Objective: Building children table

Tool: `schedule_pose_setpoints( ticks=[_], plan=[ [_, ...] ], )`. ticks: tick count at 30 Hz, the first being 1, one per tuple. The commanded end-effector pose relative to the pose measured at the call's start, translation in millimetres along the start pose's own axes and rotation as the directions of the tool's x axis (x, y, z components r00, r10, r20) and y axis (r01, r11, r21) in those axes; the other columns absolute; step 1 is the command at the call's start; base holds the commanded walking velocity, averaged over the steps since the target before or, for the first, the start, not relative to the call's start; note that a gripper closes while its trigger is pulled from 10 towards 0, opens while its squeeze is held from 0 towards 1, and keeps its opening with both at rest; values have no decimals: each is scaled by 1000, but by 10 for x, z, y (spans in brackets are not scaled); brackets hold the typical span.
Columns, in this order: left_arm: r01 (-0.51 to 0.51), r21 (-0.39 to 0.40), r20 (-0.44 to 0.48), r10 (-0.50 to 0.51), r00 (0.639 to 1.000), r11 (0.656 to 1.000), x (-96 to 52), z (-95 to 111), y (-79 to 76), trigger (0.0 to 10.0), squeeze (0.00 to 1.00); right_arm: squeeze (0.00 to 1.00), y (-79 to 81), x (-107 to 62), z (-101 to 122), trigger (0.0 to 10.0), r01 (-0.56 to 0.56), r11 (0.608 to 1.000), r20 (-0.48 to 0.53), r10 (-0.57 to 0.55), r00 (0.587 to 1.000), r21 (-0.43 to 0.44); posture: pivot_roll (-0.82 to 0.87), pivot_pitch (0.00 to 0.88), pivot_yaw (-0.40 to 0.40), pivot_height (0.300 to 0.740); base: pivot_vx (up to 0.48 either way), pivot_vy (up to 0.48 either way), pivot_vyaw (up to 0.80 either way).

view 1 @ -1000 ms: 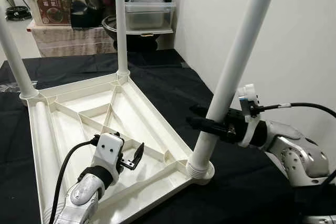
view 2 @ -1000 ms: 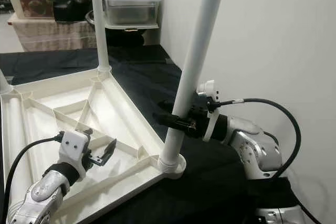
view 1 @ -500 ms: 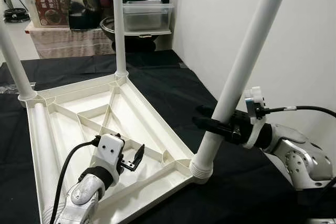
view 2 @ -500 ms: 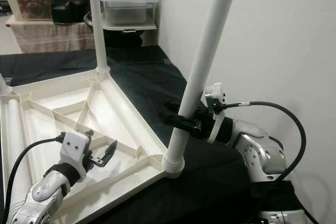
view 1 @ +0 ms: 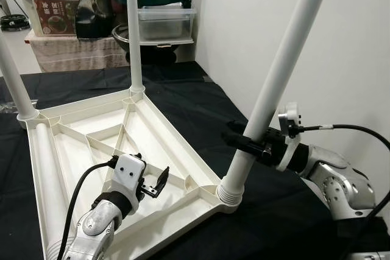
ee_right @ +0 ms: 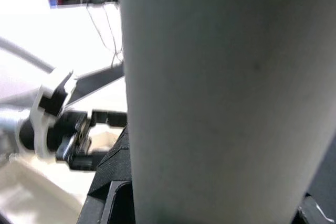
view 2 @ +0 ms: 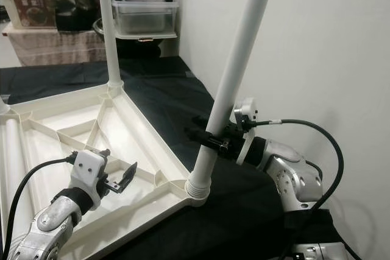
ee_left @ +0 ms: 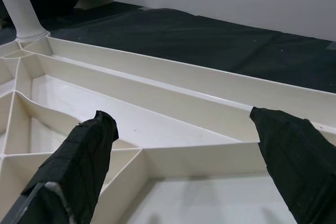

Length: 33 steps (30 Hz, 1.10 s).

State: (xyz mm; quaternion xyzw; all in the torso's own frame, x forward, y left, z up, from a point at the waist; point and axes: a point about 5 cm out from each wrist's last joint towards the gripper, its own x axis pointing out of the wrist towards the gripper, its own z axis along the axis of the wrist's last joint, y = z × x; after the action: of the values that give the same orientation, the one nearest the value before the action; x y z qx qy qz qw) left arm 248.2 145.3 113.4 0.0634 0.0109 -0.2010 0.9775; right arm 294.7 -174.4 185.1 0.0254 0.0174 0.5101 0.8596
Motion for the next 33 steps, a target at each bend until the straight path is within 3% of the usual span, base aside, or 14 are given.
schedule_pose_setpoints(
  ticks=[1,3,5,7,10,22,24,28,33],
  plan=[
    [6,13,-6,-6,1000,1000,-10,-14,-3,10000,0,0,-20,-62,-389,10000,93,995,-185,-84,979,39,8,0,-56,740,0,0,0],
    [7,12,-8,-7,1000,1000,-13,-20,-14,10000,0,0,96,-16,-374,10000,57,998,-187,-59,981,-14,6,0,-57,740,0,0,0],
    [7,11,-9,-7,1000,1000,-13,-22,-19,10000,0,0,146,2,-363,10000,40,999,-181,-42,983,-17,6,0,-57,740,0,0,0],
    [12,5,-11,-12,1000,1000,-7,-27,-33,10000,0,0,304,38,-378,10000,-26,1000,-177,25,984,-2,4,0,-56,740,0,0,0],
    [15,2,-11,-15,1000,1000,-4,-29,-38,10000,0,0,353,45,-394,10000,-48,999,-180,47,982,3,4,0,-56,740,0,0,0],
    [19,-14,-18,-19,1000,1000,21,-47,-39,10000,0,0,256,-12,-429,10000,-17,993,-148,33,988,113,-10,0,-56,740,0,0,0],
    [23,-26,-22,-23,999,999,17,-60,-65,10000,0,0,257,-44,-395,10000,-30,985,-108,49,993,170,-11,0,-58,740,0,0,0],
    [27,-33,-26,-28,999,999,13,-67,-79,10000,0,0,295,-72,-286,10000,-77,976,-49,89,995,204,-13,0,-55,740,0,0,0],
    [29,-32,-28,-30,999,999,14,-69,-73,10000,0,0,355,-84,-242,10000,-132,974,-57,144,988,183,-15,0,-54,740,0,0,0]
  ],
)
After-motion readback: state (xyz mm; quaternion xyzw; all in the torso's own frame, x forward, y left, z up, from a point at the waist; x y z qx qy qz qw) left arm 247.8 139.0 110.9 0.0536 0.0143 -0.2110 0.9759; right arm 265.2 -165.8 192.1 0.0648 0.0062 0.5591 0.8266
